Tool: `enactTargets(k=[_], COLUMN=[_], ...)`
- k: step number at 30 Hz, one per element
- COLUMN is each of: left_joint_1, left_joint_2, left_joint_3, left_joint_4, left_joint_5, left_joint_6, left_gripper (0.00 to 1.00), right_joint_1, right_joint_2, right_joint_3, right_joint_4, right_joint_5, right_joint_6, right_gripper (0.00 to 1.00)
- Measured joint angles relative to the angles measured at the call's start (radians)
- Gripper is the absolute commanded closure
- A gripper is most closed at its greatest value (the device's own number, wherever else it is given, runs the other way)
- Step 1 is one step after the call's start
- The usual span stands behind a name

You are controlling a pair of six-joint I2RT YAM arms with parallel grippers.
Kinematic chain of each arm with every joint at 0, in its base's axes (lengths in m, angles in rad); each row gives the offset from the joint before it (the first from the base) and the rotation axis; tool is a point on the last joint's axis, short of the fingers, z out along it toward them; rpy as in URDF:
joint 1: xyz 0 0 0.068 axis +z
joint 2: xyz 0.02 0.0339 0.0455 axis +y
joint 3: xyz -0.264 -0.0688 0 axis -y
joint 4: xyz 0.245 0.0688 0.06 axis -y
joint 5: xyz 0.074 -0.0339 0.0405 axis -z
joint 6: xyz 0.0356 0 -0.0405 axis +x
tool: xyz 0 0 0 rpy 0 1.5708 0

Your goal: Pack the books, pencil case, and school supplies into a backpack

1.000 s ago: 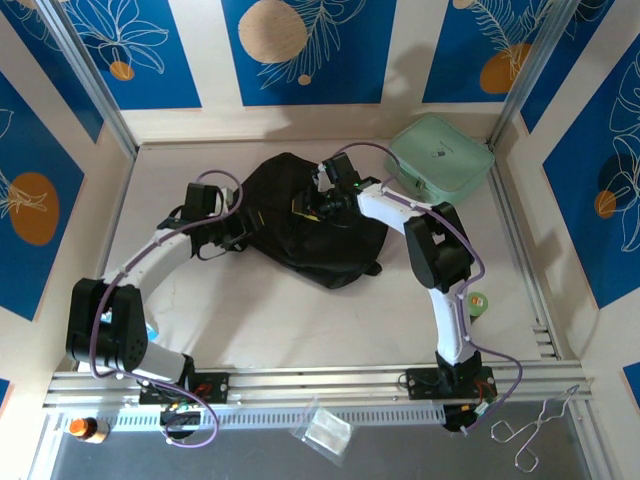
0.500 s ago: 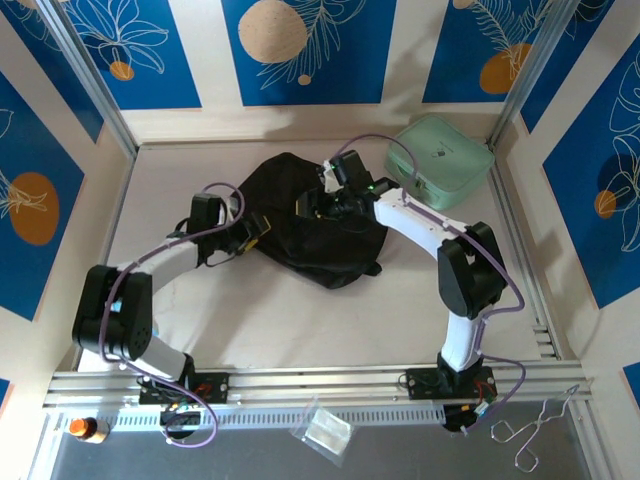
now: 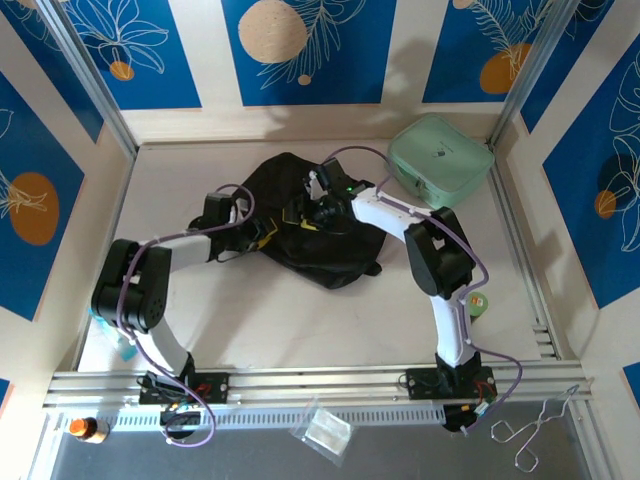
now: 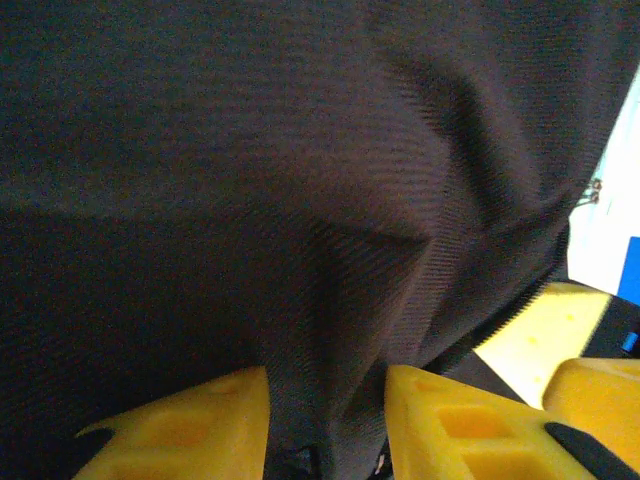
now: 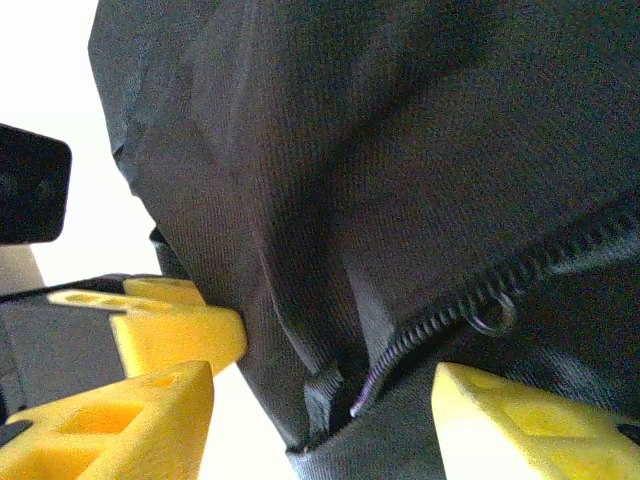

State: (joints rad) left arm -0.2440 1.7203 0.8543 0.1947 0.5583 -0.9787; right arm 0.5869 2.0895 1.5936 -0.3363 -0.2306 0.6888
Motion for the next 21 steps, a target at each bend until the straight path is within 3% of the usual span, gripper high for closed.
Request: enactTargets(k=[8, 16, 21], left_joint_1=[-0.007, -0.007, -0.007], left_joint_2=[0.030, 0.031, 0.031], left_joint_3=[0.013, 0.013, 0.013], left_joint_4=[0.014, 0.030, 0.030], left_joint_5=[0.004, 0.003, 0.007], left_joint_6=[-0.009, -0.005, 0.012], left_gripper=[0.99, 1.00, 1.00], right_joint_1=[-0.014, -0.032, -0.033], right_joint_2=[0.077, 0.114, 0.087], right_joint_3=[0.102, 0.157, 0.134], right_joint_4=[-0.023, 0.003, 0.029], right_joint_5=[0.011, 0.177, 0.202], right_joint_6=[0.019, -0.045, -0.085], right_gripper=[0.41, 0.41, 0.42])
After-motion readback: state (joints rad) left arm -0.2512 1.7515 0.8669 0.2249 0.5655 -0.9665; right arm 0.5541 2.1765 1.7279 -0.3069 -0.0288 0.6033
